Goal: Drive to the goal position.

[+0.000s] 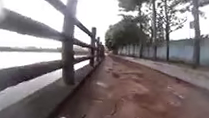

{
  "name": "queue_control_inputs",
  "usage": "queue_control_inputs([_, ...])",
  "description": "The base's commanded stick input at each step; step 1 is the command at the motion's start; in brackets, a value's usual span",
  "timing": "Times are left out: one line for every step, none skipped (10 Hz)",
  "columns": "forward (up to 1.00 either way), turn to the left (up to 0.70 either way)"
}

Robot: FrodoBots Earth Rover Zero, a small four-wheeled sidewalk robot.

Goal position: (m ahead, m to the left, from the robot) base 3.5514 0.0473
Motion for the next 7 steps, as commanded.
queue_control_inputs([0.85,0.01])
queue_control_inputs([0.85,0.03])
queue_control_inputs([0.85,0.03])
queue_control_inputs([0.85,0.03])
queue_control_inputs([0.85,0.03])
queue_control_inputs([0.85,0.03])
queue_control_inputs([0.85,0.03])
